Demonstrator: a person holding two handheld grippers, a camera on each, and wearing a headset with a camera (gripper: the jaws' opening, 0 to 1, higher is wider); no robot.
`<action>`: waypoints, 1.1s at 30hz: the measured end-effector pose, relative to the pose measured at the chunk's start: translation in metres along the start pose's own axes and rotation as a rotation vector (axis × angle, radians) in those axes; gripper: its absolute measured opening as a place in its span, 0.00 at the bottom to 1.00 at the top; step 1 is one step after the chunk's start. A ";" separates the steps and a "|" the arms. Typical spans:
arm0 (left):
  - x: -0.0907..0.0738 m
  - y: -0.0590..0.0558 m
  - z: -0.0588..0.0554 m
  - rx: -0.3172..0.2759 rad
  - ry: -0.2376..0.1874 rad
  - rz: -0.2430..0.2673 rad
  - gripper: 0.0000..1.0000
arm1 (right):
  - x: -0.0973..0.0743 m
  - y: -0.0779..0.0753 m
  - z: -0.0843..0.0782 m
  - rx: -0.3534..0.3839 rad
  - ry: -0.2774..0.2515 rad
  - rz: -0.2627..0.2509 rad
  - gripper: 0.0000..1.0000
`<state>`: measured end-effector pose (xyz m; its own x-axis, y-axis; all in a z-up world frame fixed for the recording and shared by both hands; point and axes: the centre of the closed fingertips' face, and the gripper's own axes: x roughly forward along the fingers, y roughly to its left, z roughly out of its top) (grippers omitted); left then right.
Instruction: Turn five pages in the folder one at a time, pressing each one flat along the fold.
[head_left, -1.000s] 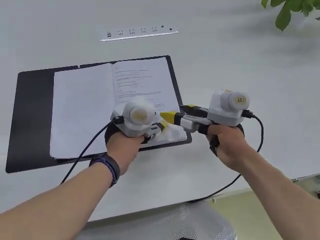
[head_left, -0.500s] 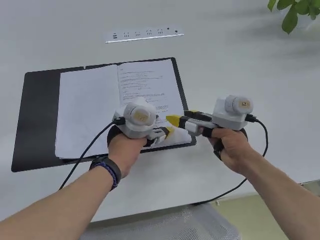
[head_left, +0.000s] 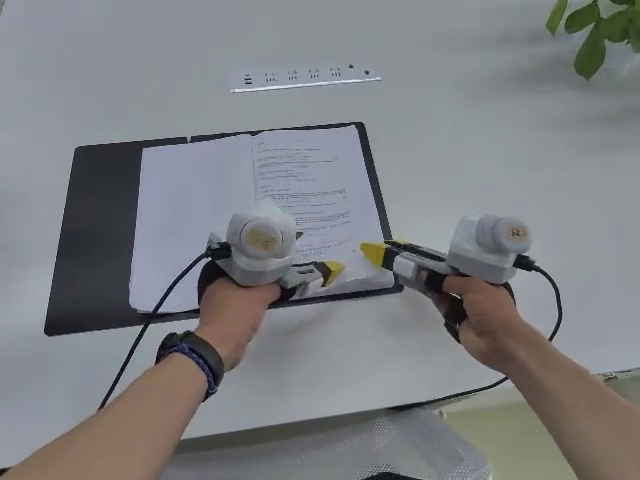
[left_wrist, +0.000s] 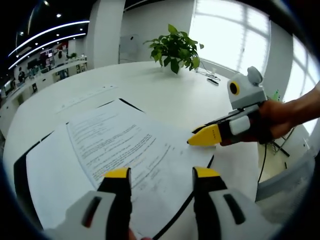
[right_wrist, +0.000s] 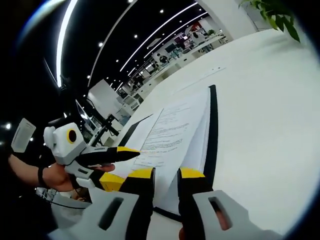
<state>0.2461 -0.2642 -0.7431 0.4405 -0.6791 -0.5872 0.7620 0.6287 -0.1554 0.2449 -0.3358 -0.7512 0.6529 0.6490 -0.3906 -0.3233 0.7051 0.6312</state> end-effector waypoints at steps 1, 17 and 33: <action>-0.002 0.001 0.000 0.002 -0.001 0.005 0.49 | 0.000 0.001 0.000 -0.002 -0.003 0.000 0.13; -0.048 0.018 0.001 -0.040 -0.045 0.071 0.55 | 0.006 0.010 0.006 0.033 -0.041 -0.022 0.00; -0.105 0.055 -0.012 -0.086 -0.082 0.158 0.58 | 0.027 0.045 0.020 0.020 -0.075 0.009 0.00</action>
<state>0.2361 -0.1539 -0.6992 0.5914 -0.5958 -0.5435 0.6387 0.7575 -0.1354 0.2618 -0.2919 -0.7195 0.6995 0.6315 -0.3344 -0.3157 0.6930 0.6481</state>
